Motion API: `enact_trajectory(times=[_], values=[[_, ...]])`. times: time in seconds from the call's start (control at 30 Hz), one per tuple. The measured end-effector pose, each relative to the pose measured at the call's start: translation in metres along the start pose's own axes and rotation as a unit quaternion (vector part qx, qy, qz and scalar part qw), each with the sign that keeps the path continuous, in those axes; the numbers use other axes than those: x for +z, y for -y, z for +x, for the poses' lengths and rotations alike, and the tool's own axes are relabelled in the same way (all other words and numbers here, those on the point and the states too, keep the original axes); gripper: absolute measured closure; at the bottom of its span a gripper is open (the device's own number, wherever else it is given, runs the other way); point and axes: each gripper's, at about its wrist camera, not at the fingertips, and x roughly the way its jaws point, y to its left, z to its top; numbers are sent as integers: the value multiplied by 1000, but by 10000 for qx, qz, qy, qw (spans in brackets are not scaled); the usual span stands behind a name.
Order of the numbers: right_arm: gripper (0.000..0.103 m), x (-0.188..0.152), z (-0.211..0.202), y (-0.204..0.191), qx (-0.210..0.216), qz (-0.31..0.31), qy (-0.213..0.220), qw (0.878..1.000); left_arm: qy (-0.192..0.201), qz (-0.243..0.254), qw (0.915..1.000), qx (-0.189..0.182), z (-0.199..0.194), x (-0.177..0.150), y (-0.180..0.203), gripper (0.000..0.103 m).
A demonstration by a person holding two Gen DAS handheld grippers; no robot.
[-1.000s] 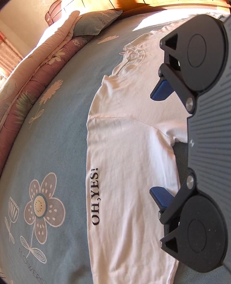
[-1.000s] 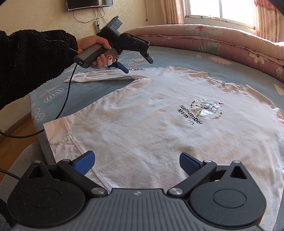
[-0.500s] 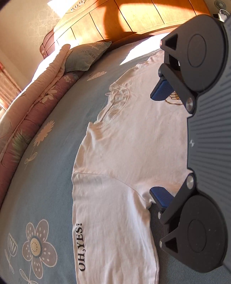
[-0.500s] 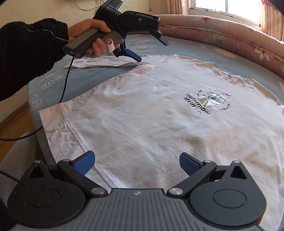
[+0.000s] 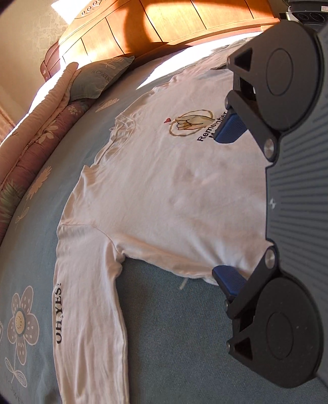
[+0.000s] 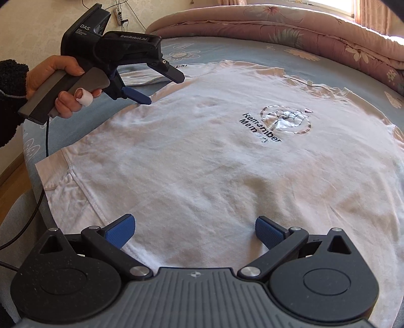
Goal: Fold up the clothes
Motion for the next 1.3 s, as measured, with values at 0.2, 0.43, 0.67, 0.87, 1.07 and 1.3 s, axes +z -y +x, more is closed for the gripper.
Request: enact_trajectory(times=[0.2,0.43,0.67,0.87,1.07,1.3], values=[[0,-1,2,-4,-139,-98,30,9999,-230,13,9997,67,-32,-49,-3,1],[0,-4,4,-9,-280,-217,64,9994,-409,294,9979,398,-54,-78,3,1],[0,-4,4,-15,-448,-342,-4,9984,298,251,9914,1249,-93,-18,-19,1],[0,1,-4,-26,-715,-675,311,9947,1101,150,9586,2620,-93,66,-62,1],[0,9,-5,-29,-666,-824,502,9931,1329,-399,9341,3291,-57,114,-134,1],[0,12,9,-17,-448,-274,247,9983,1466,31,9353,3221,-43,80,-157,0]])
